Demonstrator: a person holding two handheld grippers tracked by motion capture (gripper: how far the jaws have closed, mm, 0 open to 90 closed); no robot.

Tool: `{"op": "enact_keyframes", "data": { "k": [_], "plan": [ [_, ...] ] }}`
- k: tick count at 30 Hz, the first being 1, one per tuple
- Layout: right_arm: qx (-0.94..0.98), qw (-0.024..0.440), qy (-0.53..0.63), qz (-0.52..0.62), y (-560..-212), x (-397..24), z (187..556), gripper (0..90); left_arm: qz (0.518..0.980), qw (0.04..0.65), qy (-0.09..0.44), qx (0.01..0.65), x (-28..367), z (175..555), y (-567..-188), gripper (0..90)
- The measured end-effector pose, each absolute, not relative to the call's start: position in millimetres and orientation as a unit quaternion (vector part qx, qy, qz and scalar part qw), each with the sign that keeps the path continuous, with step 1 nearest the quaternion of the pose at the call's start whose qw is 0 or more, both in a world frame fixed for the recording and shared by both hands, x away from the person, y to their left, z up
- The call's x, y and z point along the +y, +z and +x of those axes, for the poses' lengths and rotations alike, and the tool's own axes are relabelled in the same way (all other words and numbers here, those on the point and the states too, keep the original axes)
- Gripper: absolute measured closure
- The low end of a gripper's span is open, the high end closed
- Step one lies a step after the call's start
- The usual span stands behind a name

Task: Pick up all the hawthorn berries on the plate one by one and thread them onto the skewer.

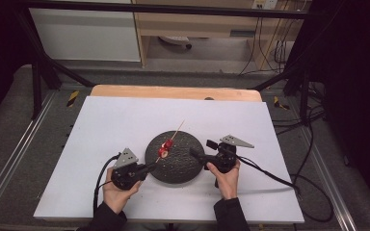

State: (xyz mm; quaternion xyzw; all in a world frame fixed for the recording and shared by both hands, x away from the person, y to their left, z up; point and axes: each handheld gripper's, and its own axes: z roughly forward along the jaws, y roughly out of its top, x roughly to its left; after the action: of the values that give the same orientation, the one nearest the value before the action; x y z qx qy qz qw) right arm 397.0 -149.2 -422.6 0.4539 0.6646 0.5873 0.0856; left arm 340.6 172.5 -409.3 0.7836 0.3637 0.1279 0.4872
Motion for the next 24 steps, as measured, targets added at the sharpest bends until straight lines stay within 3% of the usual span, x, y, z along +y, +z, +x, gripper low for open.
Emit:
{"op": "enact_keyframes", "data": {
  "k": [24],
  "plan": [
    [0.769,0.070,0.485,0.411,-414,-126,408,2.1,0.798,0.451,0.136,0.376,243,330,-429,88.2]
  ]
}}
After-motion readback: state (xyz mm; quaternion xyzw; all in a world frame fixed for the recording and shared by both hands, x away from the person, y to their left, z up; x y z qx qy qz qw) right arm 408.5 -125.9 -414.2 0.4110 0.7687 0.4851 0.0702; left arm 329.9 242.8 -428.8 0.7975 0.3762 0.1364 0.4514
